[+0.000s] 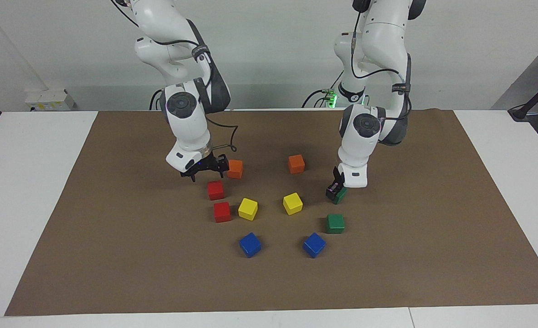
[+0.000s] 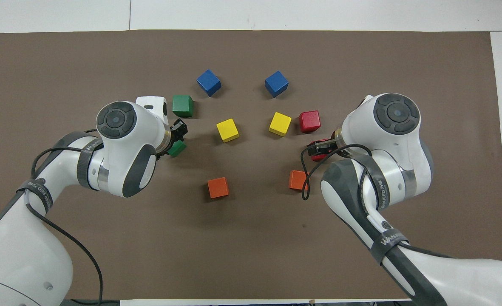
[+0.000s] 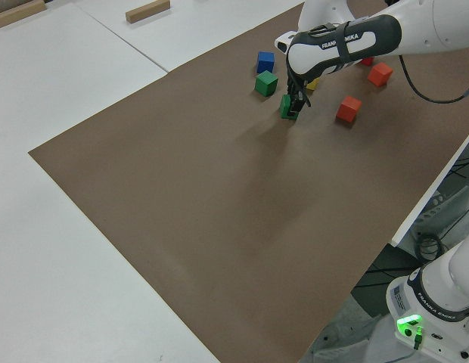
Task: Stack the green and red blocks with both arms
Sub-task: 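Carry green outward with the left gripper while the right gripper carries red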
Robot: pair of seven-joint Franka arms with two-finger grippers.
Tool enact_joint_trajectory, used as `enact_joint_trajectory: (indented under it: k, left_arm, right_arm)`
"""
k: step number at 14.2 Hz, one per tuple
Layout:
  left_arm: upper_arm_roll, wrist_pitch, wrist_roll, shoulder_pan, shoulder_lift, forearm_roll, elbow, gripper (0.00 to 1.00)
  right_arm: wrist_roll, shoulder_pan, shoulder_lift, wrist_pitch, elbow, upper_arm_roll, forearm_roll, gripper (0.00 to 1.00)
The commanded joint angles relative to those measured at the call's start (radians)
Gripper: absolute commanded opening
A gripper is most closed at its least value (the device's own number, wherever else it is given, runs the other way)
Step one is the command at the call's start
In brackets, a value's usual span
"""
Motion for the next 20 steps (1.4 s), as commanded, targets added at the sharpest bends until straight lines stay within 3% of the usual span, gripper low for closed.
enact_joint_trajectory:
  k: [1,6,8,9,10,11,15,18,20]
  left_arm:
    - [0.014,-0.047,0.057,0.008,-0.028,0.02,0.016,0.0]
    - [0.01,-0.239,0.431,0.169,-0.16,0.017,0.072,0.0]
    - [0.009,-0.287,0.612,0.262,-0.176,0.009,0.077,0.0]
    - [0.01,-0.295,0.704,0.298,-0.182,0.008,0.075,0.0]
    - [0.01,-0.298,0.758,0.335,-0.183,0.008,0.072,0.0]
    - [0.01,-0.298,0.792,0.364,-0.183,0.008,0.069,0.0]
    - [0.01,-0.268,1.005,0.497,-0.194,0.0,0.046,0.0]
    - [0.01,-0.17,1.12,0.551,-0.196,-0.003,-0.015,0.0]
    - [0.01,-0.101,1.182,0.579,-0.189,-0.009,-0.059,0.0]
  right_arm:
    - [0.056,0.001,0.029,0.04,-0.007,0.001,-0.005,1.0]
    - [0.122,0.001,0.103,0.089,0.006,0.001,-0.005,0.97]
    - [0.122,0.014,0.124,0.116,0.014,0.001,-0.005,0.95]
    - [0.121,0.016,0.126,0.116,0.016,0.001,-0.01,0.63]
    - [0.119,0.018,0.126,0.104,0.023,0.001,-0.014,0.19]
    - [0.119,0.019,0.124,0.088,0.034,-0.001,-0.022,0.0]
    - [0.061,-0.062,0.118,-0.168,0.245,-0.008,-0.089,0.0]
    - [-0.201,-0.238,0.112,-0.15,0.266,-0.007,-0.082,0.0]
    - [-0.267,-0.326,0.108,-0.11,0.235,-0.005,-0.076,0.0]
